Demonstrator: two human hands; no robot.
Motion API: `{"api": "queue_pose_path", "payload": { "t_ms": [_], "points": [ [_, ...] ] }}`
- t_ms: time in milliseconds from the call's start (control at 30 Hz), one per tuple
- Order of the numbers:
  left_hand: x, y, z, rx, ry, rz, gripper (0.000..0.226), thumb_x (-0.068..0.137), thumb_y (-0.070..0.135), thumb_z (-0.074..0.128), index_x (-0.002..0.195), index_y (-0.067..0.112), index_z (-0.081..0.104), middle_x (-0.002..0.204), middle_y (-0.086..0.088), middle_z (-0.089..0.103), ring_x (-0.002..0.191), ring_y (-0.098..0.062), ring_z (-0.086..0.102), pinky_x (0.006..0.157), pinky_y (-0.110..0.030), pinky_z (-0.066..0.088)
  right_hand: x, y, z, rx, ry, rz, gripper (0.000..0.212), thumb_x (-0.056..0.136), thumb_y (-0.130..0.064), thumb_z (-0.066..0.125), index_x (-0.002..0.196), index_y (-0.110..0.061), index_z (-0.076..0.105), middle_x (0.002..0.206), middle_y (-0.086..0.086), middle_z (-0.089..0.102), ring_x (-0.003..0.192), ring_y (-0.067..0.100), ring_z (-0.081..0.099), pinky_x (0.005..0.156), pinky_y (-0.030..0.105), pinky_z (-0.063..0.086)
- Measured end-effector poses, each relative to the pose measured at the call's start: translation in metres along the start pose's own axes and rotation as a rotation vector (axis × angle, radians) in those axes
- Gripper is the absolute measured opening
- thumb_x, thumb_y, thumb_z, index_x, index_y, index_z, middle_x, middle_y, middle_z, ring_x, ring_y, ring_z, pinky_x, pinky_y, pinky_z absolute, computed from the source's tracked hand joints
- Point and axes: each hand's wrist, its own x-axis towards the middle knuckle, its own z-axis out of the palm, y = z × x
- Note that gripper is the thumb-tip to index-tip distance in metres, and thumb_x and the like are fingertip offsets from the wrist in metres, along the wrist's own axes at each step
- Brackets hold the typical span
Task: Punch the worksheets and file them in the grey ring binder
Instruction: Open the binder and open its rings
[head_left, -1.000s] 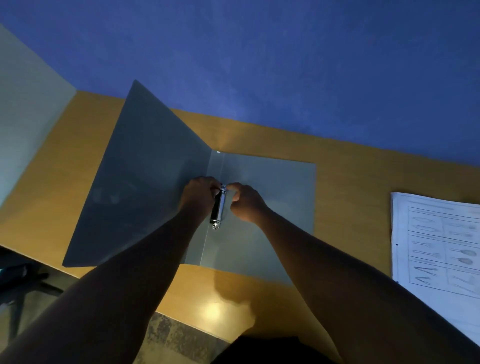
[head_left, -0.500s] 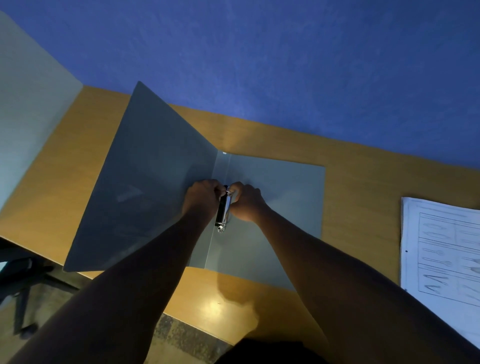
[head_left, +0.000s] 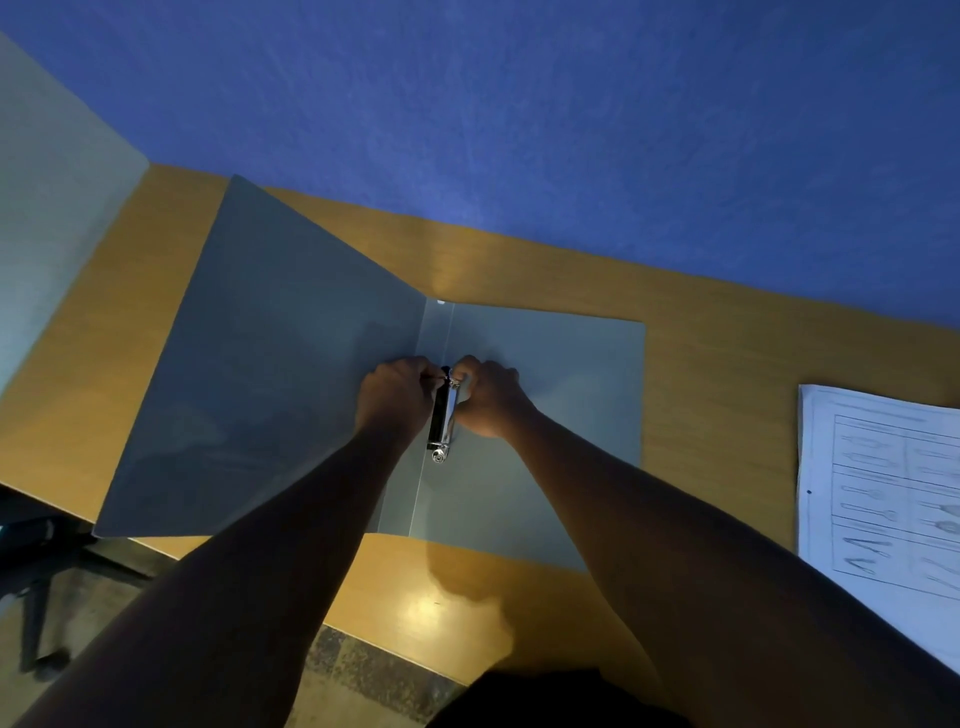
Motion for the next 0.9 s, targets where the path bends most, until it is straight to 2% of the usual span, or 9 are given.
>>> {"api": "queue_pose_path", "payload": {
  "t_ms": [133, 300, 500, 700, 900],
  "points": [
    [-0.0011, 0.0014, 0.0008, -0.002, 0.005, -0.012, 0.012, 0.090, 0.024, 0.066, 0.097, 0.022, 0.076, 0.094, -0.001, 0.077, 0.090, -0.026, 0.071, 0.077, -0.033, 0.053, 0.0004, -0.0008, -0.0013, -0.018, 0.014, -0.009, 0.031, 0.080, -0.014, 0.063, 0.110, -0.017, 0.055, 0.089, -0.004, 0.054, 0.103, 0.024, 0.057, 0.094, 0.034, 0.030],
    [-0.0032, 0.0007, 0.0013, -0.029, 0.026, -0.023, 0.012, 0.090, 0.022, 0.066, 0.096, 0.021, 0.077, 0.094, -0.001, 0.077, 0.089, -0.025, 0.072, 0.077, -0.033, 0.055, 0.0011, -0.0013, -0.0012, -0.030, 0.023, -0.015, 0.031, 0.080, -0.012, 0.061, 0.110, -0.018, 0.055, 0.105, 0.002, 0.063, 0.106, 0.024, 0.056, 0.093, 0.034, 0.031],
    [-0.0037, 0.0023, 0.0020, -0.031, 0.040, -0.031, 0.013, 0.089, 0.021, 0.067, 0.097, 0.020, 0.078, 0.094, -0.002, 0.077, 0.090, -0.027, 0.071, 0.076, -0.031, 0.051, 0.0033, -0.0016, 0.0007, -0.047, 0.019, 0.006, 0.032, 0.080, -0.011, 0.058, 0.111, -0.018, 0.053, 0.109, 0.007, 0.061, 0.108, 0.026, 0.055, 0.094, 0.036, 0.031],
    [-0.0036, 0.0012, 0.0028, -0.047, 0.038, -0.049, 0.013, 0.088, 0.025, 0.068, 0.097, 0.022, 0.078, 0.094, -0.002, 0.077, 0.092, -0.026, 0.072, 0.078, -0.031, 0.053, 0.0065, -0.0023, 0.0023, -0.068, 0.016, 0.021, 0.028, 0.082, -0.011, 0.055, 0.109, -0.018, 0.052, 0.107, 0.008, 0.062, 0.106, 0.028, 0.056, 0.092, 0.037, 0.032],
    [-0.0045, 0.0002, 0.0030, -0.076, 0.042, -0.078, 0.012, 0.084, 0.025, 0.070, 0.093, 0.023, 0.078, 0.088, 0.000, 0.077, 0.087, -0.025, 0.072, 0.078, -0.031, 0.055, 0.0083, -0.0023, 0.0053, -0.074, 0.053, 0.046, 0.016, 0.086, -0.015, 0.052, 0.101, -0.021, 0.052, 0.100, 0.005, 0.064, 0.103, 0.029, 0.058, 0.089, 0.036, 0.032]
  ]
}}
